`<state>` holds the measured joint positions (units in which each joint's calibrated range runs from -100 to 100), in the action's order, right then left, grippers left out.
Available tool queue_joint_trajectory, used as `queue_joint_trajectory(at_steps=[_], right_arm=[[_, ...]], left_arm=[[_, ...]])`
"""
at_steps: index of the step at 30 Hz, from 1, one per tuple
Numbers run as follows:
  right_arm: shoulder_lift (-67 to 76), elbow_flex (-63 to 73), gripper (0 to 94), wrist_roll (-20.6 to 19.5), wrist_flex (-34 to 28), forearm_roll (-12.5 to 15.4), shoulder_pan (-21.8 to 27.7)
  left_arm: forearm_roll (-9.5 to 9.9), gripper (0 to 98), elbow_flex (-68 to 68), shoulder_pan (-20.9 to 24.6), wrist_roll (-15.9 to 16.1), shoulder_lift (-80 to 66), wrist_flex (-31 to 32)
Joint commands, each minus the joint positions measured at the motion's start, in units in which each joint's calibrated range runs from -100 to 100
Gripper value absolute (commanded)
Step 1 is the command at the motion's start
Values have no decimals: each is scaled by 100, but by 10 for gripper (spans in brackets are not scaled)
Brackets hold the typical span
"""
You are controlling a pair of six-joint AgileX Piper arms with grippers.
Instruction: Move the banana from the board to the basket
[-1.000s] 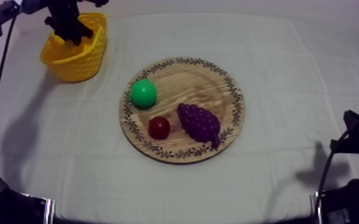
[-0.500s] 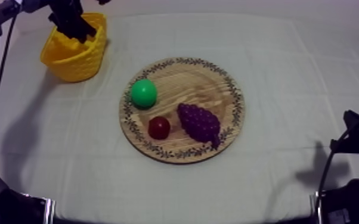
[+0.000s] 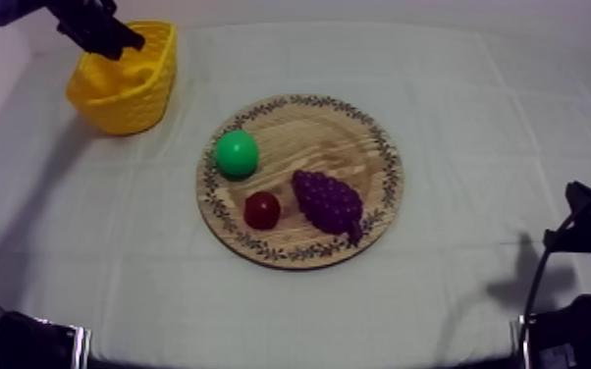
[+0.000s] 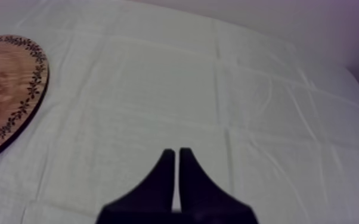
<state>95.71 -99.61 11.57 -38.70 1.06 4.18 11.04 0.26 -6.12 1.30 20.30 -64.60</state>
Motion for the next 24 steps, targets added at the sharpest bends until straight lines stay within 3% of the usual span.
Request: queue_joint_trajectory(at_steps=[1,5,14,18,24], right_arm=[[5,-5,4,-2,-1,-1,3],[5,-5,4,-2,-1,-1,3],[5,-5,4,-2,-1,-1,3],[5,-5,4,-2,-1,-1,3],[5,-5,4,-2,-1,-1,3]], left_arm=[[-42,1,-894,-10,-44,-1054,381],[-137,0,-2075,-40,-142,-2223,1142],[-706,0,-5012,374,127,-5142,2673],[-912,0,-6246,604,263,-6395,3050],[-1050,0,-7913,819,159,-8307,3172]])
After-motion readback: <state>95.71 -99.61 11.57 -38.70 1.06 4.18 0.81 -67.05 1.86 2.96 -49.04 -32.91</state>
